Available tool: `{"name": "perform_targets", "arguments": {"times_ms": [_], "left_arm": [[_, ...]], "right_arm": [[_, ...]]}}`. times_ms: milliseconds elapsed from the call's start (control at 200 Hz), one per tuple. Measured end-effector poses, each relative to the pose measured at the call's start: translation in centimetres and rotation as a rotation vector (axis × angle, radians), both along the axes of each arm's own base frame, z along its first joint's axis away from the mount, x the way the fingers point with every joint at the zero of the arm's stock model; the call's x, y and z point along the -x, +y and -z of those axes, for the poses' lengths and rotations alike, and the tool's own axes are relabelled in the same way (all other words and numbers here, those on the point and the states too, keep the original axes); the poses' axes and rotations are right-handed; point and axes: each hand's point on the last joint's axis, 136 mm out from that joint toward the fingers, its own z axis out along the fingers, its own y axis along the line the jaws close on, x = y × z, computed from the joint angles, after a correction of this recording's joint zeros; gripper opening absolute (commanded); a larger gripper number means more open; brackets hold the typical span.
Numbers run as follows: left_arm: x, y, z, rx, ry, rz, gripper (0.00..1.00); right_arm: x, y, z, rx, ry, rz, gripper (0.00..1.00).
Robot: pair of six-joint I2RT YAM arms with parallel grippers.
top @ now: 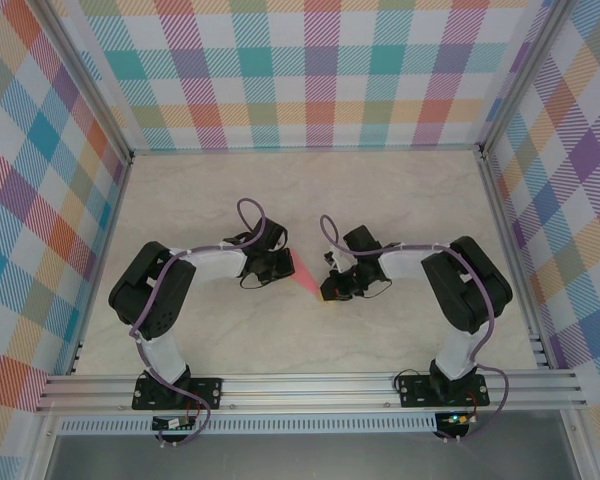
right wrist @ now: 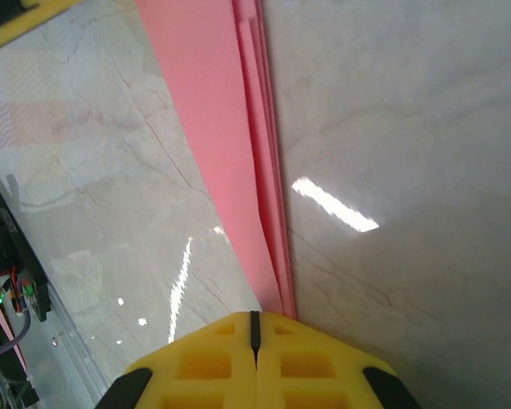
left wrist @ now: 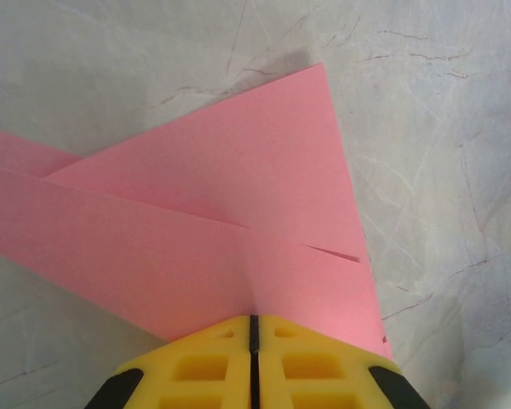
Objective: Fold a paper plane with a square sheet of paper (pick it up from the middle)
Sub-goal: Fold the wing for the fifth time at the center of the table.
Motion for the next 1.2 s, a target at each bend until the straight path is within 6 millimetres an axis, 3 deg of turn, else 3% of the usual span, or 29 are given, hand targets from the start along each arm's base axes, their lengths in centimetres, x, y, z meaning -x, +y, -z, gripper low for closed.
{"name": "perform_targets", "arguments": {"times_ms": [270,405,700,865,1200], "left_arm": [[0.0,-0.1,0.0,0.001,0.001,0.004,0.08],[0.0,-0.1,0.0,0.001,0.001,0.005,0.08],[0.0,-0.1,0.0,0.000,0.003,0.009,0.08],[0.0,-0.1,0.0,0.001,0.004,0.009,0.08],[-0.1,-0.1,-0.1,-0.012,0.002,0.024,0.09]], "right_arm": [[1.5,-1.4,-0.1,0.041,0.033,0.013,0.02],[1.7,-1.7,-1.2,0.052,0.029,0.027,0.03],[-1.9,1.1,-4.1,-0.002,-0.022,0.050,0.04],[-2.6,2.7,-3.1,0.005,-0.002,0.034,0.04],[-1.8,2.2,-0.1,0.074,0.070,0.035,0.02]]}}
